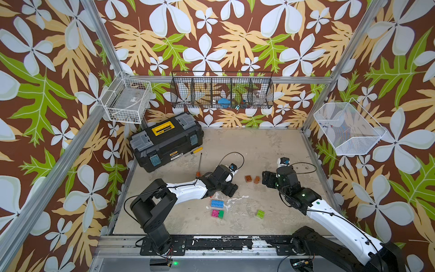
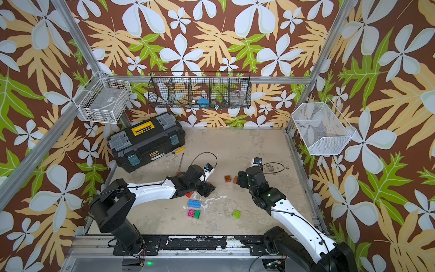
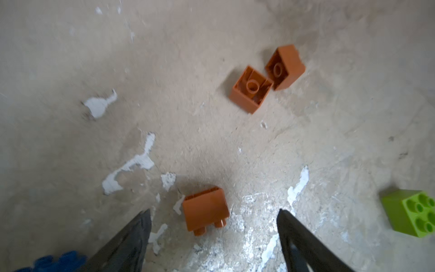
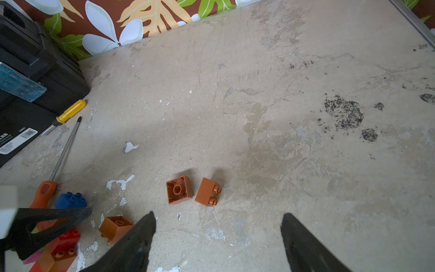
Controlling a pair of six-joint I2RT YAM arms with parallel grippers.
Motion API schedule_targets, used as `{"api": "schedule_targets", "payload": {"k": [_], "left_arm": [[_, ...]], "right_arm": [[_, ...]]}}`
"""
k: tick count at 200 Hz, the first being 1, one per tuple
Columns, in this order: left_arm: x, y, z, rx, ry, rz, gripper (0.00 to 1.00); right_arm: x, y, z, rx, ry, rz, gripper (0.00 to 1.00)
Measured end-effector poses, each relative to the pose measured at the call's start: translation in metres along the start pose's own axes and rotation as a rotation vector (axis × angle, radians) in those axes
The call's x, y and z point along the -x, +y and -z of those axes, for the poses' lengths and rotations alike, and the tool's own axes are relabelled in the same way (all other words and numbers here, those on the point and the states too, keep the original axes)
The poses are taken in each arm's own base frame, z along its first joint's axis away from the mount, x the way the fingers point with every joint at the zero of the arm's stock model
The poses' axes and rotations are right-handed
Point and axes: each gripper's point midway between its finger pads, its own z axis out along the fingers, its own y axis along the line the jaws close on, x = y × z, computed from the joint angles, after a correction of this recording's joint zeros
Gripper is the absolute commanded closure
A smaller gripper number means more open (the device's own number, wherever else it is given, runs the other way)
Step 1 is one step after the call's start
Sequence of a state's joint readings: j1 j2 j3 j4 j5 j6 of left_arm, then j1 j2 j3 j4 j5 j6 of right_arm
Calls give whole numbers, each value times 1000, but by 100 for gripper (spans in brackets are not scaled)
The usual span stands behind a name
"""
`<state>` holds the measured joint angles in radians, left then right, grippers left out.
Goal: Assemble the letter h with lego
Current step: Pick up the lego brick from the center of the board.
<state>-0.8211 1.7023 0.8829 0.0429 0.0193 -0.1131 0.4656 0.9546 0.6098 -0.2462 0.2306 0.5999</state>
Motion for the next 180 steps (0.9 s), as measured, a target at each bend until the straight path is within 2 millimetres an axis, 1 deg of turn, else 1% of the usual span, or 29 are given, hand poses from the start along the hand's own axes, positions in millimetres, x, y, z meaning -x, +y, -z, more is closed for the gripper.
{"api": "schedule_targets", "payload": {"k": [13,26,35,56,86,102,113,130,150,162,172,180], "left_arm": [[-12,2,-8,16,41,21,20],[-16,3,-10,30,52,37,27],[-16,3,-10,40,49,38,30],[-12,7,-12,73,40,47,34],[-11,11,-21,99,47,46,52],[-10,12,-24,105,51,38,57],[-9,11,-24,101,53,32,63],[-5,8,-20,91,68,19,64],[10,1,-6,62,67,-21,64],[16,-2,1,49,81,-60,64],[15,-4,5,38,113,-100,64],[8,-3,7,42,154,-135,64]], "right_arm": [[0,0,-1,1,-1,0,16],[0,0,-1,1,-2,2,16],[0,1,-1,2,-3,2,16],[-1,0,-1,4,-6,4,16],[-1,0,-2,6,-10,5,16],[0,1,-3,7,-12,8,16],[1,1,-2,8,-13,17,16],[5,3,-1,12,-21,23,16],[6,3,1,15,-26,32,16],[7,3,2,17,-31,38,16],[7,4,2,18,-30,45,16],[6,5,2,24,-23,49,16]]}}
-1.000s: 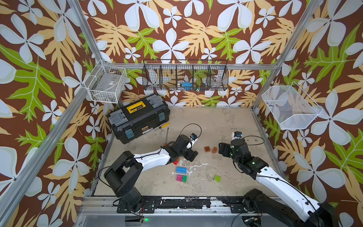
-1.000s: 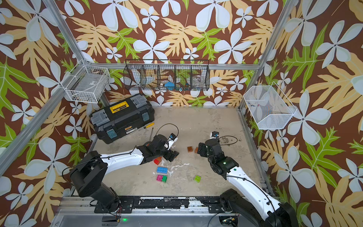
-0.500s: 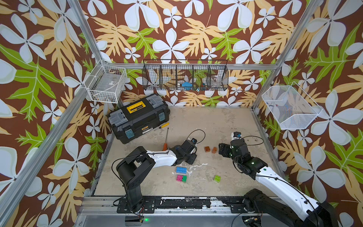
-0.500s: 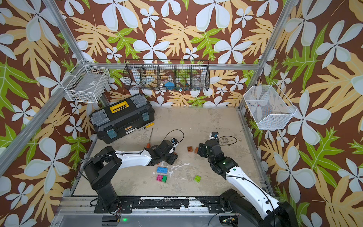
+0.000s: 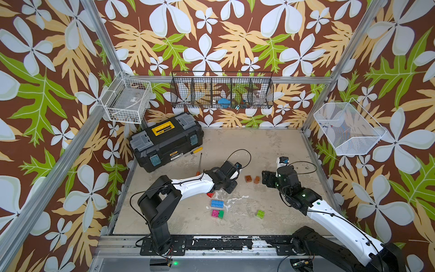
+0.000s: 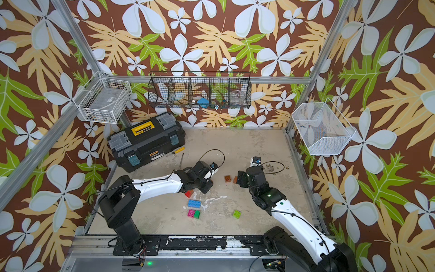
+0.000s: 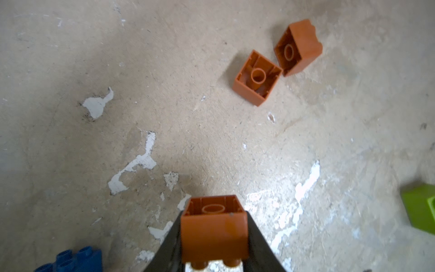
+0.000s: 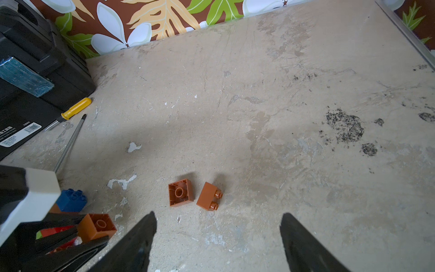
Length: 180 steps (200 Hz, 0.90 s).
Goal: Assemble the letter h with lego
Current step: Pick up the lego brick from the center of the board, then place the lego brick at the center of the board.
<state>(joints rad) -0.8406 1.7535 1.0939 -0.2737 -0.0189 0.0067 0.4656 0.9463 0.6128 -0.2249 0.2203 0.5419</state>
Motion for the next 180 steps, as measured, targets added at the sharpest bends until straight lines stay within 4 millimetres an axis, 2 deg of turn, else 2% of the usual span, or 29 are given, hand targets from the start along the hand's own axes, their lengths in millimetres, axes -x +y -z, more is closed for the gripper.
{"api": "schedule_targets", "payload": {"k": [33,47,91,128,165,180], "left_arm": [[-65,8,0,26,265,-143,64],[-71,10,0,27,307,-177,64],[-69,12,-6,27,408,-221,61],[-61,9,-23,9,479,-218,49],[-40,-2,-34,-42,420,-182,34],[-32,-4,-32,-52,387,-185,29]], "right_arm": [[-2,7,-4,22,38,32,16],[-4,8,-7,21,52,42,16],[-14,11,-11,39,100,62,16],[-13,13,-8,50,94,67,16],[-19,10,-4,61,89,85,17],[-28,11,-3,86,104,101,22]]}}
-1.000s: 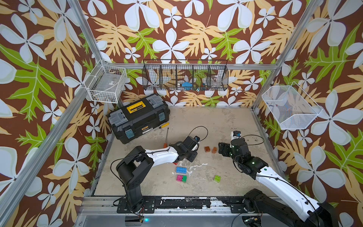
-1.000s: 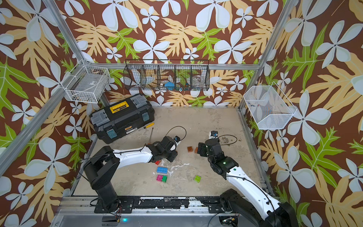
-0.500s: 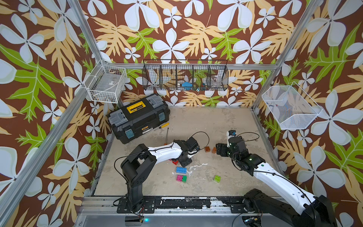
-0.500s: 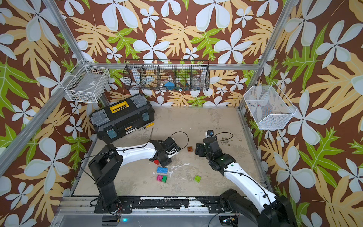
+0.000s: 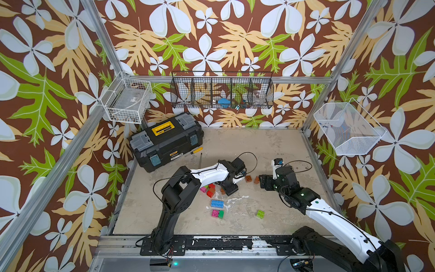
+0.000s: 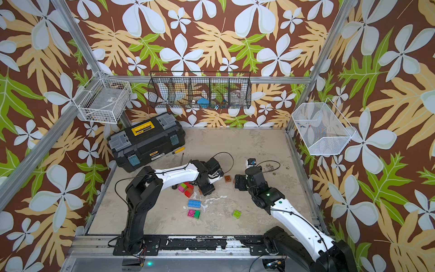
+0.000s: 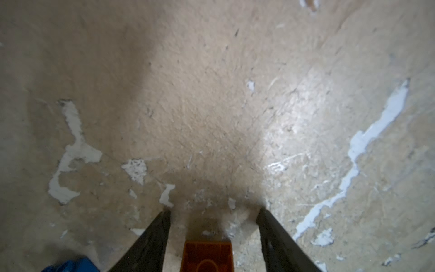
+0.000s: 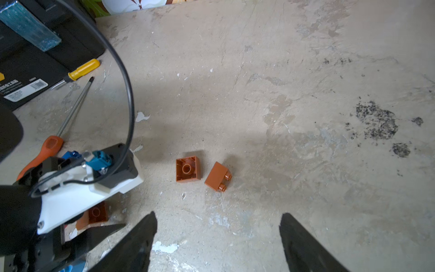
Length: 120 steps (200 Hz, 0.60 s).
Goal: Assemble the letter h with lego
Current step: Place the lego brick at the center of the board, then adjust the lego brick at the center of the board.
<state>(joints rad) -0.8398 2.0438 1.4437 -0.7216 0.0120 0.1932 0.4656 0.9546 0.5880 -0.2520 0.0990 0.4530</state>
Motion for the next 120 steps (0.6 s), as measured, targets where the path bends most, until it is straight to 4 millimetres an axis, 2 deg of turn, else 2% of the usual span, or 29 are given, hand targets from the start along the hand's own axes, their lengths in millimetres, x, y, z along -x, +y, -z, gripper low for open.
{"api": "schedule_targets", "payload": {"k": [24,35,44,57,74,90,120], "left_arm": [[0,-1,8,-18,-29,-13,17],[1,2,20,-35,-60,1,12],[2,13,35,-28,-99,21,9],[6,33,60,-22,-176,60,5],[1,55,89,-22,-258,108,1],[-15,70,113,-30,-329,124,0],[-70,100,148,-16,-461,169,0]], "right_arm": [[-9,7,-2,44,37,36,29],[-11,13,-6,66,71,50,31],[-13,21,-10,88,104,70,32],[-19,41,-14,131,155,117,34],[-30,77,-20,200,226,191,37],[-40,109,-26,251,279,249,37],[-59,156,-48,290,375,334,38]]}}
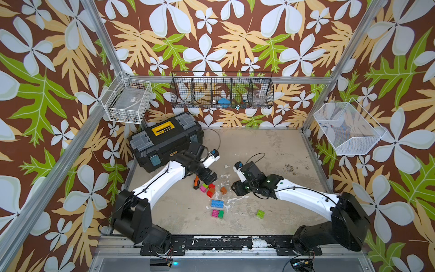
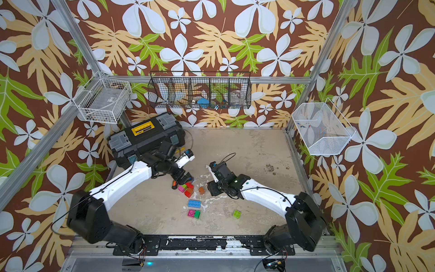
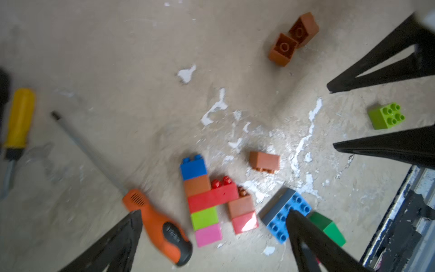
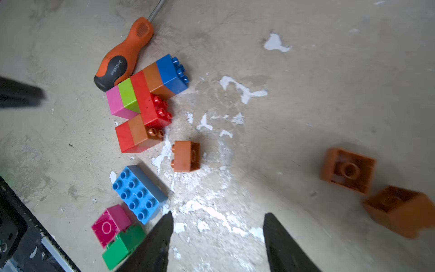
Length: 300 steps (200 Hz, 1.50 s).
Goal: Assemble the letter h with lego
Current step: Adjust the lego brick at the center of the board.
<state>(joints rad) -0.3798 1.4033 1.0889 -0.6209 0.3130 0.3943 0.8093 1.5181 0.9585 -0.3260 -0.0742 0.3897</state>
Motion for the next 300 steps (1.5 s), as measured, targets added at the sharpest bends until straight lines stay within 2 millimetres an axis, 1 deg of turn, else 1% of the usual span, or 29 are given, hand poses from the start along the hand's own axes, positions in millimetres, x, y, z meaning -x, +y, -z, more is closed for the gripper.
{"api": "schedule_targets", "payload": {"k": [14,32,43,54,74,83,93,124,139,151,170,192,214,222,235,255,272,300], "left_arm": [[-15,11,19,18,-50,10,0],[-27,13,30,12,-98,4,0],[-32,13,31,6,-111,1,0],[-38,7,29,-15,-122,-7,0],[-45,-6,27,-68,-142,-26,0],[-46,-9,26,-86,-155,-39,0],[-45,-12,25,-100,-169,-48,0],[-44,-18,19,-137,-212,-77,2],[-43,-20,16,-150,-232,-91,2],[-40,-22,14,-165,-260,-118,3],[-34,-33,11,-211,-321,-201,3],[-20,-54,0,-265,-366,-319,3],[-10,-75,-24,-273,-360,-445,3],[-8,-81,-33,-266,-358,-481,3],[-7,-85,-46,-242,-353,-515,5],[-5,-86,-64,-202,-343,-551,8],[-3,-89,-75,-180,-345,-577,10],[2,-97,-90,-155,-347,-588,11]], "right_arm": [[2,13,-19,4,43,24,39],[3,21,-41,-5,91,37,44],[2,23,-51,-12,116,39,47],[1,23,-57,-19,136,36,49],[-3,22,-66,-34,161,29,60],[-4,21,-69,-43,169,22,67],[-4,20,-73,-47,175,21,70],[-6,17,-76,-43,176,-10,78],[-7,9,-73,-15,170,-50,80],[-9,3,-69,30,162,-112,81],[-15,-8,-62,157,140,-243,82],[-18,-11,-58,331,120,-390,81],[-22,-3,-57,463,140,-467,81],[-23,-3,-58,495,141,-492,81],[-24,-5,-58,552,139,-530,81],[-24,-14,-55,585,128,-581,81],[-24,-20,-54,597,117,-598,81],[-24,-22,-53,605,113,-611,81]]}}
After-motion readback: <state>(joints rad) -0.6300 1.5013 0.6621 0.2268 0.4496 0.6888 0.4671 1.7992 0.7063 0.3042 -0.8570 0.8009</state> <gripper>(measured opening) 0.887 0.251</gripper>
